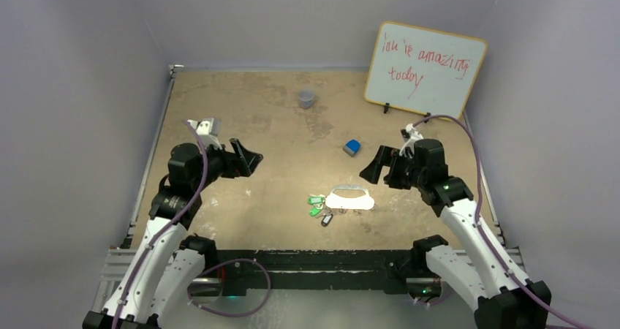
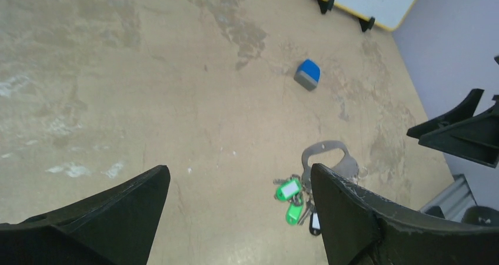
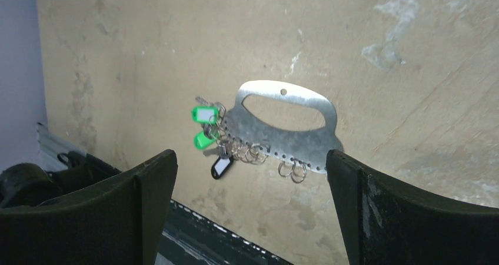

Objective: Remove the keys from the keyring

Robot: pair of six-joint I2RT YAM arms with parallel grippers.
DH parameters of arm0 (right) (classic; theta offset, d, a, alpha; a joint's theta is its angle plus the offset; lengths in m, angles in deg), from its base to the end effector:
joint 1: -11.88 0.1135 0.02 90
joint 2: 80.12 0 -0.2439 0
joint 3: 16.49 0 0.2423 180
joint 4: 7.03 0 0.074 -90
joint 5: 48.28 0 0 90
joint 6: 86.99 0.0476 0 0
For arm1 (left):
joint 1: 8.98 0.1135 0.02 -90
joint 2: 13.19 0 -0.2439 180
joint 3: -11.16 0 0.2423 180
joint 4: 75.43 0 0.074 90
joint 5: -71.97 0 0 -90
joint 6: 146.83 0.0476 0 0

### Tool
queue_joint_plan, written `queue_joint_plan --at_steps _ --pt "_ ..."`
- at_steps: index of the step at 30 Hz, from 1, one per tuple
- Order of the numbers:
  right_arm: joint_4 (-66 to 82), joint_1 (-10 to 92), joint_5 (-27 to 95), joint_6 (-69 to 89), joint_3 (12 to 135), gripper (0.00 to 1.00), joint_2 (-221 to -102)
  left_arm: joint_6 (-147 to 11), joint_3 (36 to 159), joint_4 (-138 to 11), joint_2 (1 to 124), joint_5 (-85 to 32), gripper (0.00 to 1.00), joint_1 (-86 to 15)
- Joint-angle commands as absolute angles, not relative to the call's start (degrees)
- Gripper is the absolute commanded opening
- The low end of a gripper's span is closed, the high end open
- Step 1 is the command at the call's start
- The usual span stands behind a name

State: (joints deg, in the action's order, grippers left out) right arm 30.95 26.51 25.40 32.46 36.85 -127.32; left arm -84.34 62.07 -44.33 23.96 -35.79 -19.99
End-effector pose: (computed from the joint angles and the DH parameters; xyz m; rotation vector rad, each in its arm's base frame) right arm 0.1871 0.0627 0.2552 0.1092 2.1933 0.7478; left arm 0.1689 -0.0476 0.2829 -0.0571 1.9271 -0.7471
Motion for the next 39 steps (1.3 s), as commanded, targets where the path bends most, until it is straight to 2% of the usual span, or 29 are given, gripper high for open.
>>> queue_joint_plan --at_steps 1,12,26,39 --pt "26.3 28.8 20.6 33.9 32.5 0.99 -128.9 -87.6 58.6 -49.0 24.9 -40.1 0.87 -22.4" --pt "9.1 42.5 26.8 37.9 32.3 0.99 -147.4 -93.7 49.3 -64.3 28.5 -38.9 0.81 -32.0" --pt "4.8 49.3 31.5 36.1 38.2 0.99 -164.9 -91.9 48.4 -62.4 28.5 -35.8 0.79 -33.2" --pt "4.9 53.6 31.0 27.7 60.4 0.99 -185.0 -92.1 48.5 -58.8 26.7 -34.5 0.76 -34.0"
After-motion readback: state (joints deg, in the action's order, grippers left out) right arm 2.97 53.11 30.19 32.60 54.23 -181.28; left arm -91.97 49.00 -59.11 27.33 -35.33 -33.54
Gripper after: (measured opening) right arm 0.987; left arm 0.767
